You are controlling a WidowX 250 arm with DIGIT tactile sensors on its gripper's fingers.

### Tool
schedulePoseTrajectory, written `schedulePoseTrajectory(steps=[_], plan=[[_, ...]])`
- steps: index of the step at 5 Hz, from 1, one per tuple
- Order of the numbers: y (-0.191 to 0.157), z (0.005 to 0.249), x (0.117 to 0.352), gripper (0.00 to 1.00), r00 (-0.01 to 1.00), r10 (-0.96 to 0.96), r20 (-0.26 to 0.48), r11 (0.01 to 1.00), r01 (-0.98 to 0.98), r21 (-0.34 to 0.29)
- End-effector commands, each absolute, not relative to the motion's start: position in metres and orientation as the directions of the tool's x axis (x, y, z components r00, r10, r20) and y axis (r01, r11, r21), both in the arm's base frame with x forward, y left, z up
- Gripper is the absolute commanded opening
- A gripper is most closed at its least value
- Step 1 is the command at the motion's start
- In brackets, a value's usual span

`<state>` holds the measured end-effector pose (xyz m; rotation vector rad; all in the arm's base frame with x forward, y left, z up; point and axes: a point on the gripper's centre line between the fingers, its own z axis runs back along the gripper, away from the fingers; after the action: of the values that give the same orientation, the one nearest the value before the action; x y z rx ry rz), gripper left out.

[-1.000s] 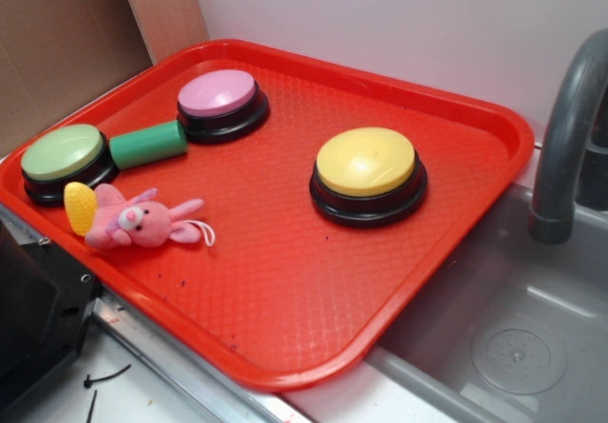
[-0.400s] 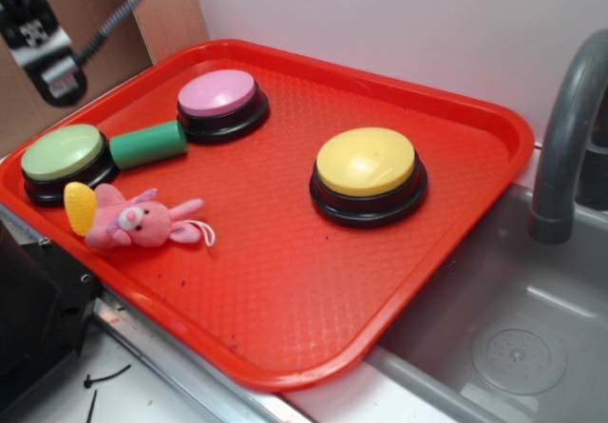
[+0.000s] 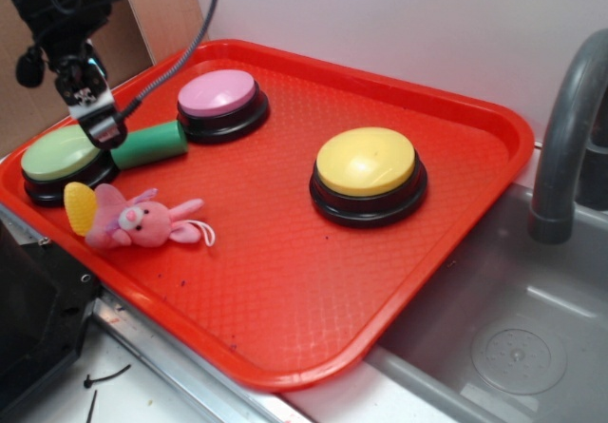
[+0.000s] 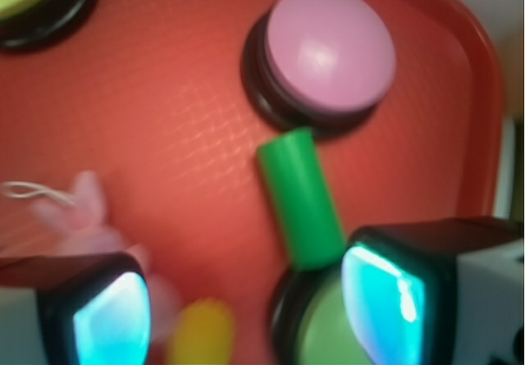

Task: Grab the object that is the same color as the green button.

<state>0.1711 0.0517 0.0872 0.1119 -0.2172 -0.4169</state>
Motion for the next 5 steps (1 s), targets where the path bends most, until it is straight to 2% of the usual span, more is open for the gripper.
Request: schedulePoseTrajectory(steps=[1, 3, 4, 5], plan=[[0.064, 0.068, 0.203, 1.0, 0.856, -0.468, 0.22, 0.881, 0.433, 0.19], [0.07, 0.041, 0.214, 1.0, 0.864, -0.468, 0.185, 0.883, 0.447, 0.145], [0.072, 0.032, 0.215, 1.0, 0.887, -0.44, 0.139, 0.895, 0.42, 0.15], [0.071, 0.027, 0.216, 0.0, 0.88, -0.46, 0.123, 0.884, 0.441, 0.153]])
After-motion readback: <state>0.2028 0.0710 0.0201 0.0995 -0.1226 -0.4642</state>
